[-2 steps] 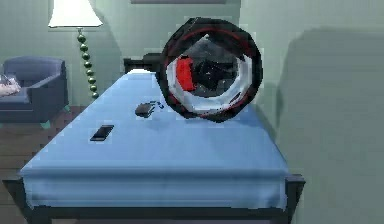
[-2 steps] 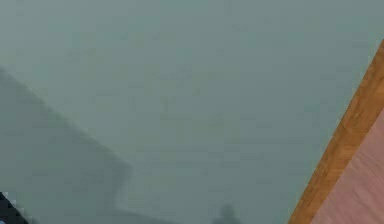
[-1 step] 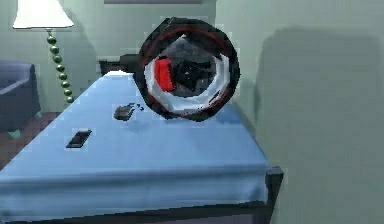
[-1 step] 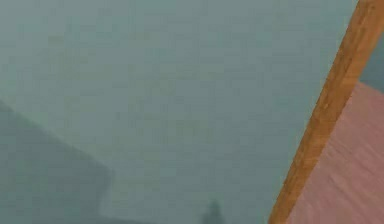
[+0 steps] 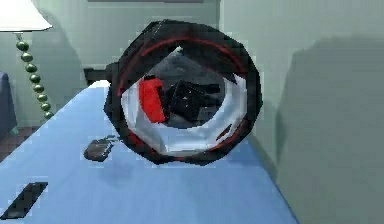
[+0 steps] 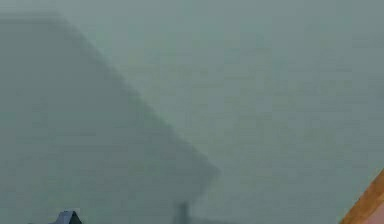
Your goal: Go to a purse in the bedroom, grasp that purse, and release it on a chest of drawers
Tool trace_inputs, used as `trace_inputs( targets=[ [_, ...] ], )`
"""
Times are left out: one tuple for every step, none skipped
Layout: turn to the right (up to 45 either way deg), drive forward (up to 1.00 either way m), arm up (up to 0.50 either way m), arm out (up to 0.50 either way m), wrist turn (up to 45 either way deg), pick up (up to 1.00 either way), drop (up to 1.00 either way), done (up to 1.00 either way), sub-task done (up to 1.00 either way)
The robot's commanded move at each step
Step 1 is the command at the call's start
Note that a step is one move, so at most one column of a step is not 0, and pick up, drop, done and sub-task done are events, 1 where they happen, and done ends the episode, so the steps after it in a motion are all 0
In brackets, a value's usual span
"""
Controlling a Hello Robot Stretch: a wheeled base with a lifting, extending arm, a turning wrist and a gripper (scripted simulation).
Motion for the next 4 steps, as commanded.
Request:
trace_inputs(
  targets=[
    [-45.0, 0.0, 0.0, 0.0, 0.0, 0.0, 0.0, 0.0, 0.0],
    [-45.0, 0.0, 0.0, 0.0, 0.0, 0.0, 0.0, 0.0, 0.0],
    [-30.0, 0.0, 0.0, 0.0, 0.0, 0.0, 0.0, 0.0, 0.0],
    [45.0, 0.0, 0.0, 0.0, 0.0, 0.0, 0.0, 0.0, 0.0]
  ],
)
